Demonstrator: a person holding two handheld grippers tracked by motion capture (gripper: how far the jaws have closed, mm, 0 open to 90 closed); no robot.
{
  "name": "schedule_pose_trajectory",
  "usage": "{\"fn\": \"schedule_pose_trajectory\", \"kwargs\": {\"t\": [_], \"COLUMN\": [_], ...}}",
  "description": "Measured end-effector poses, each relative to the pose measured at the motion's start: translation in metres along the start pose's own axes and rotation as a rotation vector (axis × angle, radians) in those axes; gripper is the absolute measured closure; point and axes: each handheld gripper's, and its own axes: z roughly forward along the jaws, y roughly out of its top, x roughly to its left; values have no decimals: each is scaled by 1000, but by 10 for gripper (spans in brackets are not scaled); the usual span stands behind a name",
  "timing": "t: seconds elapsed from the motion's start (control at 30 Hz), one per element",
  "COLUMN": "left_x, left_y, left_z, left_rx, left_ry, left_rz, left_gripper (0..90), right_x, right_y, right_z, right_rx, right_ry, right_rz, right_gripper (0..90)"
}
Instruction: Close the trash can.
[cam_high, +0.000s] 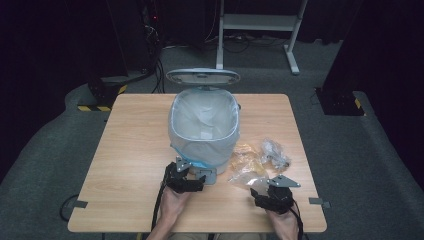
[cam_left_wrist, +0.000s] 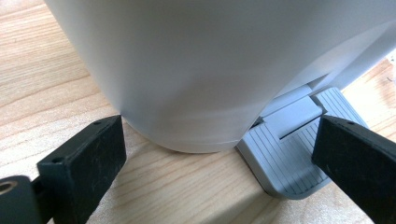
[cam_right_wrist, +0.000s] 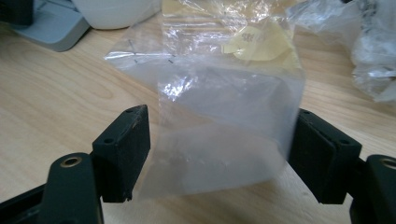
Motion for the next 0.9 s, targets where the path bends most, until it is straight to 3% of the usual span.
{"fn": "schedule_pose_trajectory", "kwargs": {"t": [0.2, 0.3, 0.4, 0.53, 0.67, 0.9], "left_x": [1, 2, 3, 2, 3, 2], "left_y": [0, 0, 0, 0, 0, 0], "left_z": [0, 1, 1, 1, 1, 0], "left_rx": [3, 9, 11, 10, 11, 8], "left_ry": [-1, -13, -15, -15, -16, -11], "left_rz": [-2, -12, -14, -14, -15, -10], "left_gripper": [32, 32, 33, 33, 33, 33], "right_x": [-3, -8, -8, -8, -14, -21], "right_y": [-1, 2, 9, 18, 27, 32], "right_z": [-11, -20, -20, -12, 5, 29], "right_rx": [-9, -52, -68, -42, -20, 37], "right_ry": [12, 1, 5, 8, -12, -72], "right_rz": [-3, 25, 14, -5, 8, 23], "right_gripper": [242, 247, 261, 287, 323, 422]}}
